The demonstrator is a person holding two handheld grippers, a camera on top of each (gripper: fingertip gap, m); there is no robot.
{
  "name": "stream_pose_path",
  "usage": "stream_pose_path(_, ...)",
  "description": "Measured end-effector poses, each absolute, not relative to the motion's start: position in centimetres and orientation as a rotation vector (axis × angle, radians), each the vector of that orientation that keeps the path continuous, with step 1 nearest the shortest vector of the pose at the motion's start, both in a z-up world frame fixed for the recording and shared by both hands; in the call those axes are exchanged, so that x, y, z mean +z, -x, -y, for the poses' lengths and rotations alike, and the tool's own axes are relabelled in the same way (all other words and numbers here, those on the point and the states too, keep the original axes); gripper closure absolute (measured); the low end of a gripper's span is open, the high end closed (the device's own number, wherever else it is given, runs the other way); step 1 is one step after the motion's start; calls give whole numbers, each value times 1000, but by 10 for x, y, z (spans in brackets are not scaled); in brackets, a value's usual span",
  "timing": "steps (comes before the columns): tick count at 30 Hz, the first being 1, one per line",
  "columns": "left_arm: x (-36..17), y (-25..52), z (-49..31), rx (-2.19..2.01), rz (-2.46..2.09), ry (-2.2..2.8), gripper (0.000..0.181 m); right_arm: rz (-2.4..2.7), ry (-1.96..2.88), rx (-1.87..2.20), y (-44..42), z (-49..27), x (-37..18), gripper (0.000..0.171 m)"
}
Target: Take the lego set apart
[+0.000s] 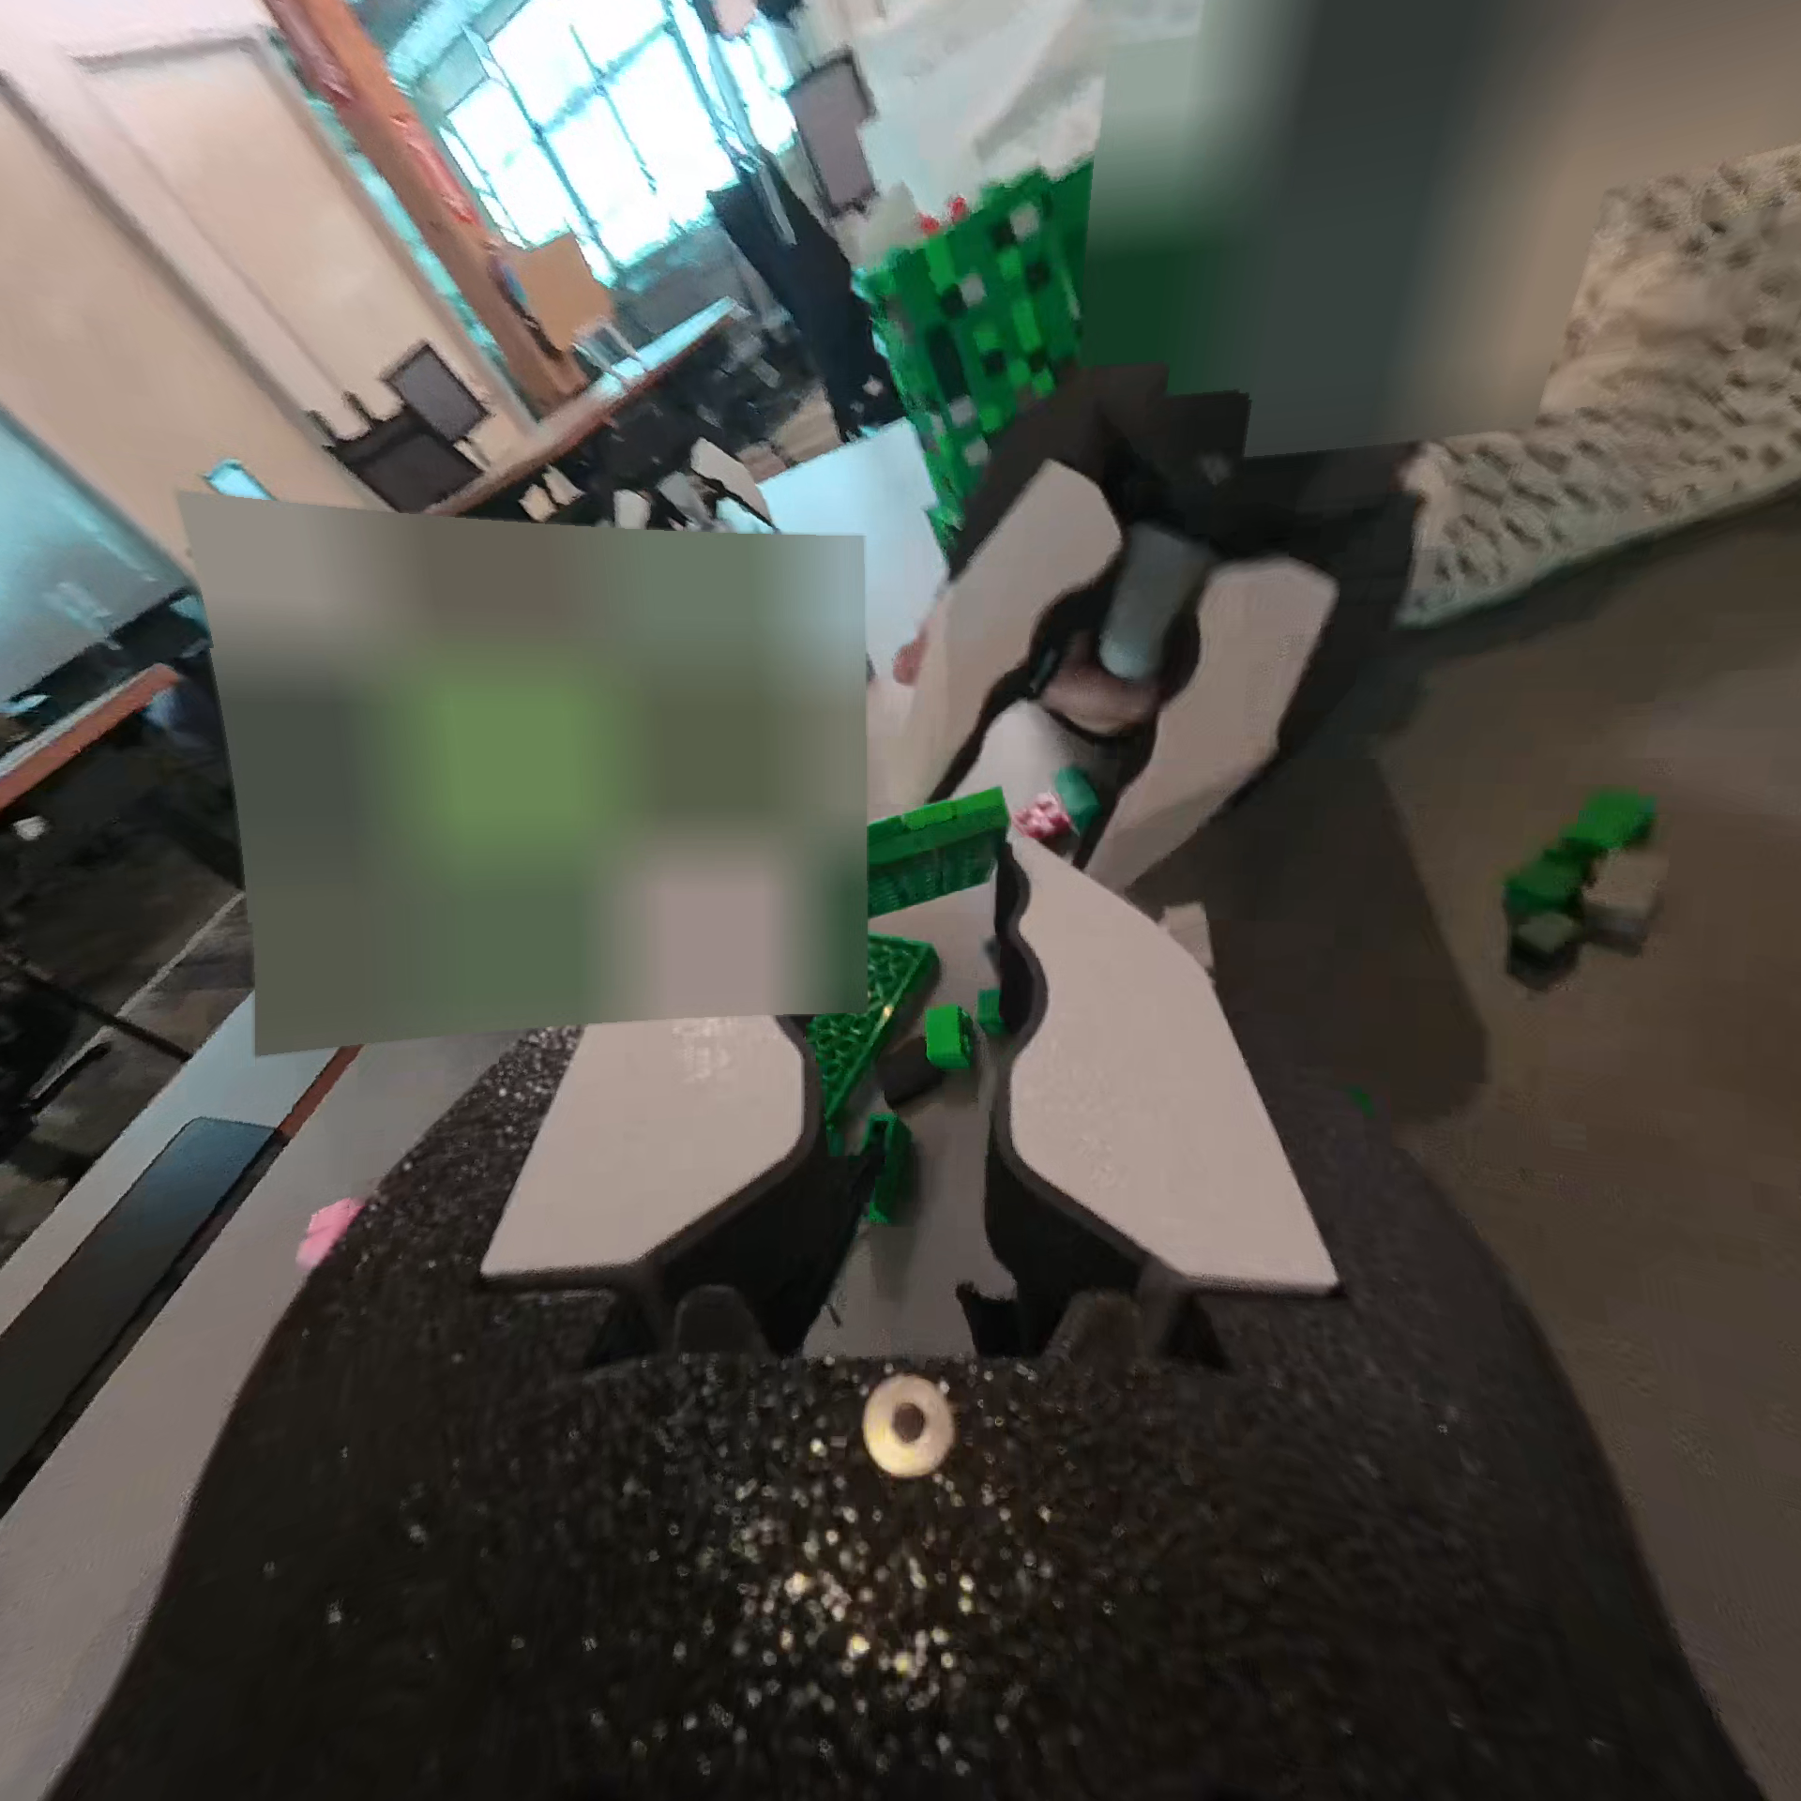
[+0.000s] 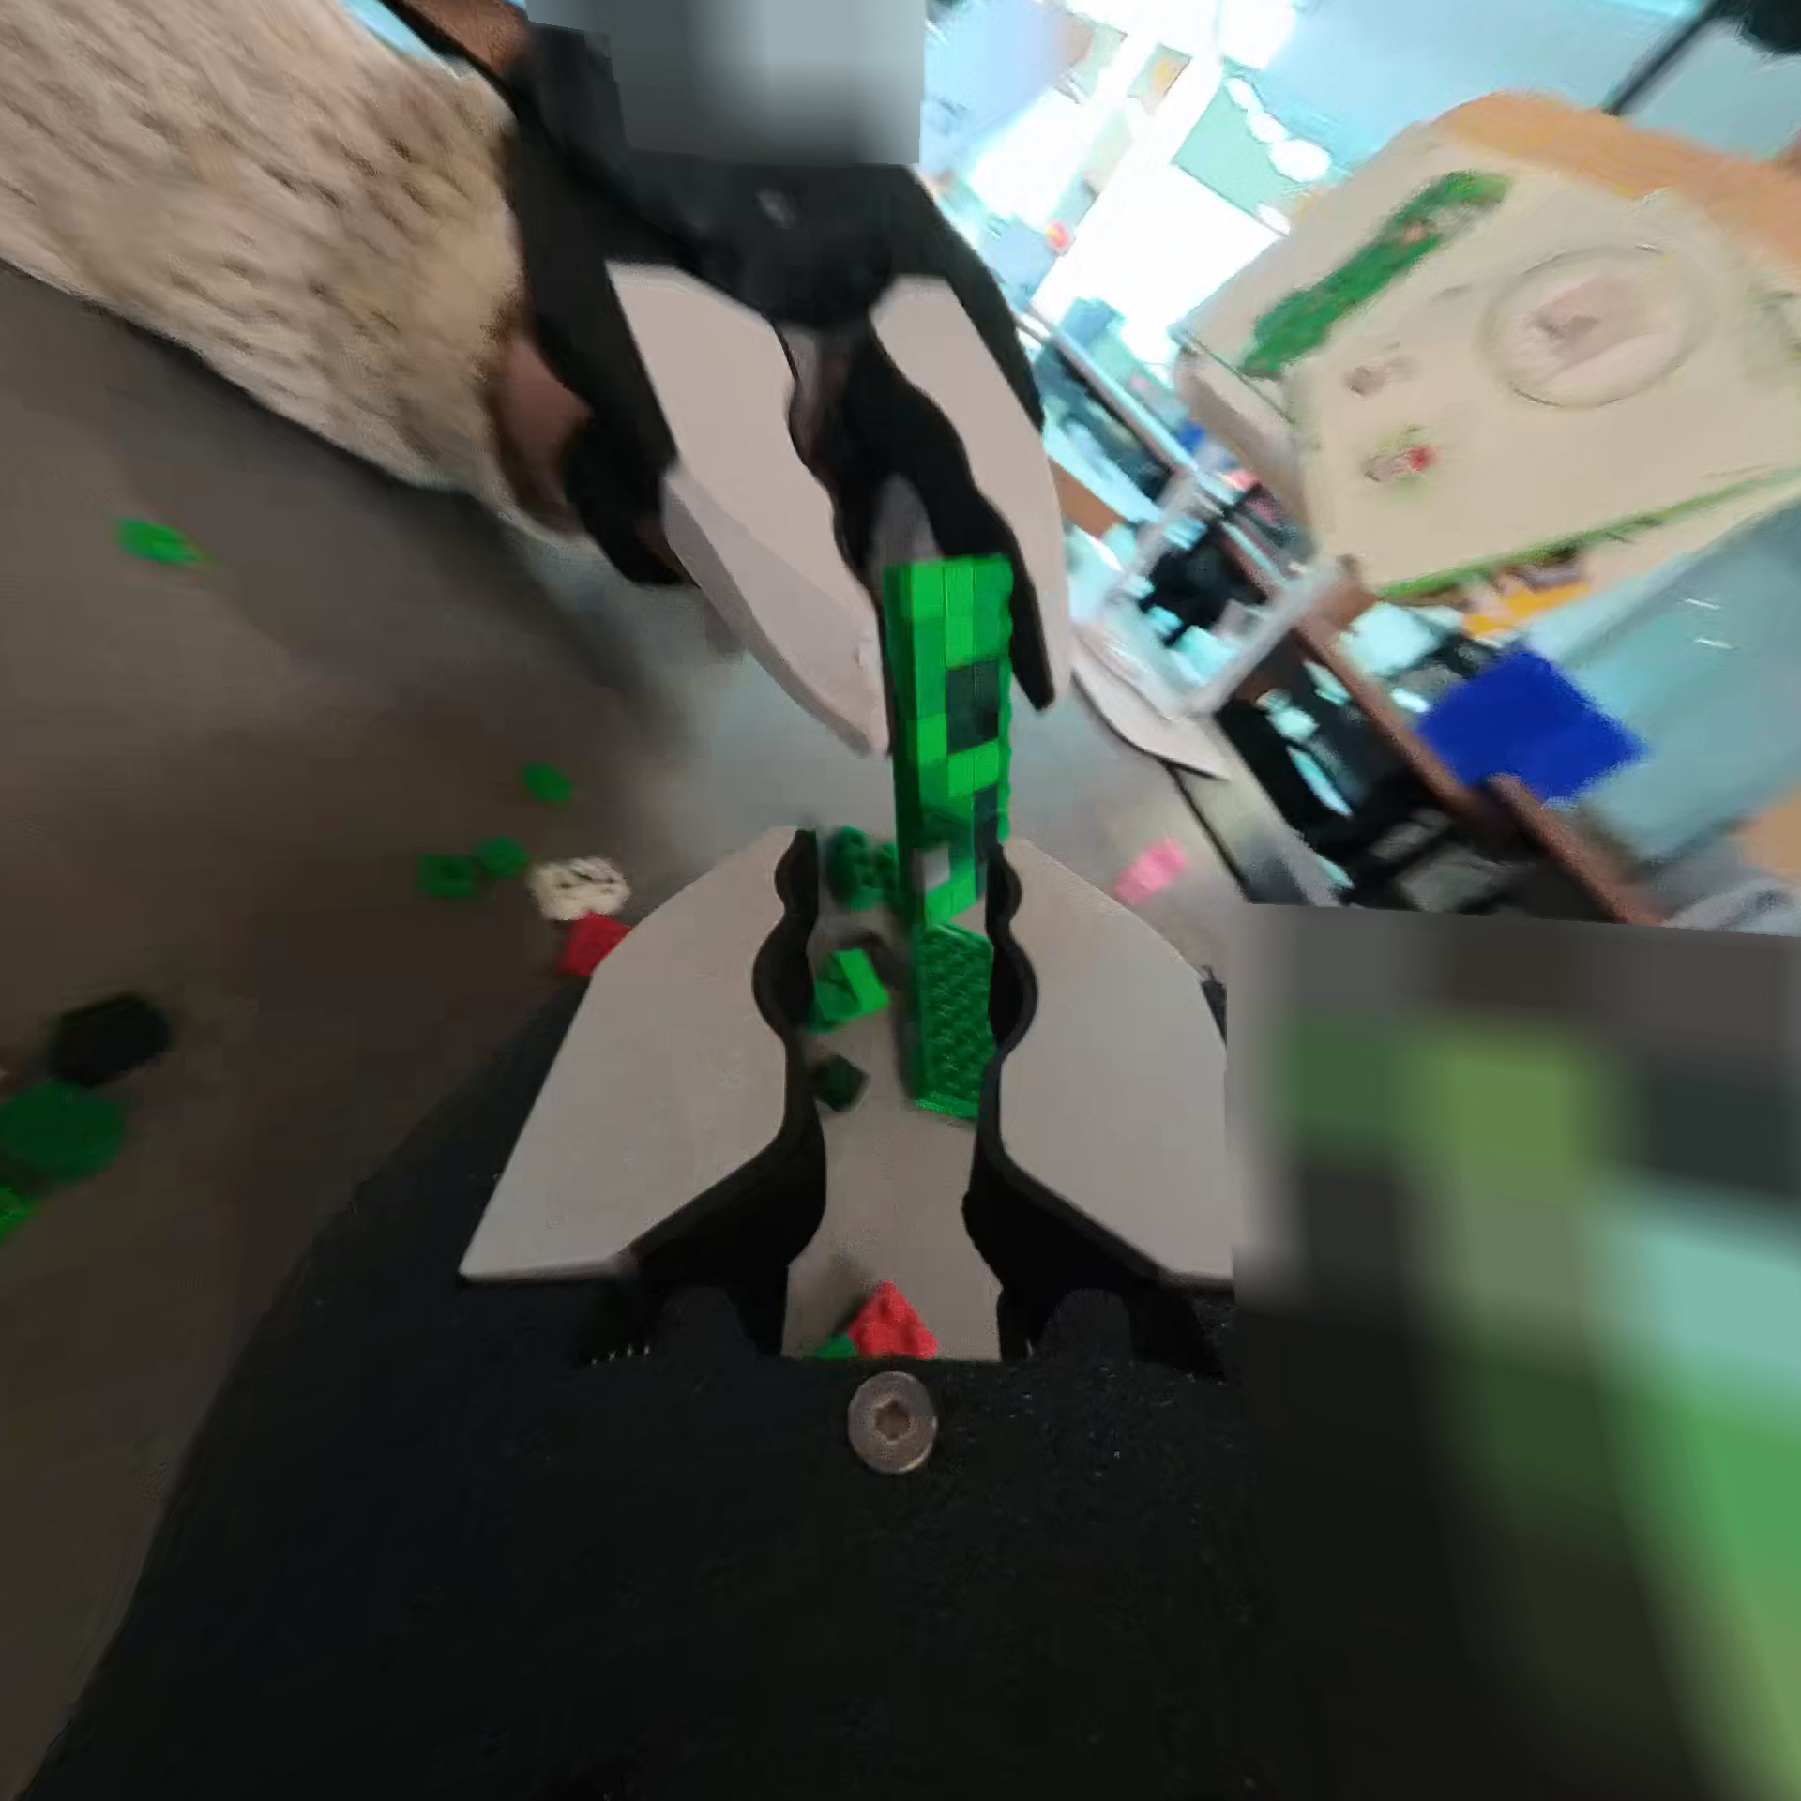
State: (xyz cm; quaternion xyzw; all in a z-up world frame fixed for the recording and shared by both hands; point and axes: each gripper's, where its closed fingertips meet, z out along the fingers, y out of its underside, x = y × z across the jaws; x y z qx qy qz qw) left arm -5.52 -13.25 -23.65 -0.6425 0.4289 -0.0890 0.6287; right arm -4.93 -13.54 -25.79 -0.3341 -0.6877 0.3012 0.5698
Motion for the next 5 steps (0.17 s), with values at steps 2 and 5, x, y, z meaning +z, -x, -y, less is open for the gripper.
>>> stream_pose_path(2,-249,48,141,-271,-1096,1480,148,1618,734,887,42,149,-248,140)
stream_pose_path(5,-256,36,156,-387,-1224,1511,148,1650,706,1188,31,174,-235,136)
